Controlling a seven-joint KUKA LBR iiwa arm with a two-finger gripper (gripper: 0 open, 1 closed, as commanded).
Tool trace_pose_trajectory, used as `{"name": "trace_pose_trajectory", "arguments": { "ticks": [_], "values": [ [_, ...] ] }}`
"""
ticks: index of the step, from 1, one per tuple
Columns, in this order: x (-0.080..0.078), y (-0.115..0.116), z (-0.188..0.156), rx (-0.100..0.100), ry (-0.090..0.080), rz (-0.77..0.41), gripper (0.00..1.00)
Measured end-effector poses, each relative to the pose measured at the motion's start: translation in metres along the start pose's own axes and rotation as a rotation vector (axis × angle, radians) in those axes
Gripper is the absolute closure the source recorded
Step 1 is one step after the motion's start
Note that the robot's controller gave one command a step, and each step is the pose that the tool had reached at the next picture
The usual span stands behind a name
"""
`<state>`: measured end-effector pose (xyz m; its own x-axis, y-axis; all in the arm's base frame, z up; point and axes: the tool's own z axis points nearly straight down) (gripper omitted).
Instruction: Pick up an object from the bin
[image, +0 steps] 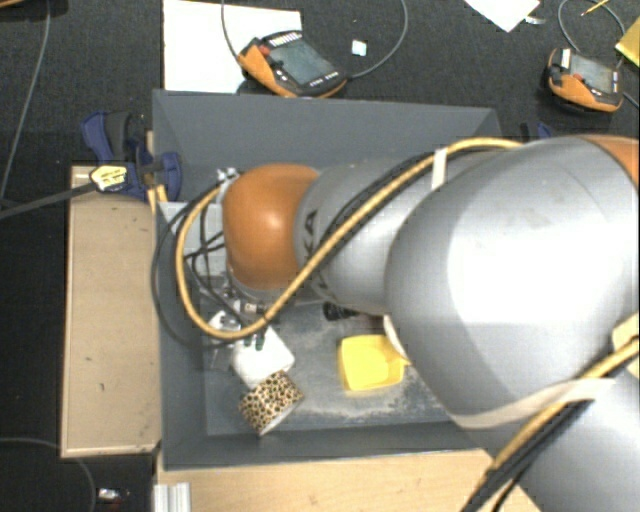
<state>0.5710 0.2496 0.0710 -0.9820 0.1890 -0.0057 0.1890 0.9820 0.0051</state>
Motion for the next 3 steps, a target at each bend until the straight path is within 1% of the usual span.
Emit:
{"name": "trace_pose_trajectory", "arguments": {
  "ticks": [1, 2, 3],
  "values": [
    [0.002, -0.005, 0.000, 0.004, 0.007, 0.082, 0.00],
    [0.003, -0.025, 0.000, -0.001, 0.000, 0.017, 0.00],
    [0.002, -0.007, -0.001, -0.001, 0.002, 0.067, 1.00]
  ]
}}
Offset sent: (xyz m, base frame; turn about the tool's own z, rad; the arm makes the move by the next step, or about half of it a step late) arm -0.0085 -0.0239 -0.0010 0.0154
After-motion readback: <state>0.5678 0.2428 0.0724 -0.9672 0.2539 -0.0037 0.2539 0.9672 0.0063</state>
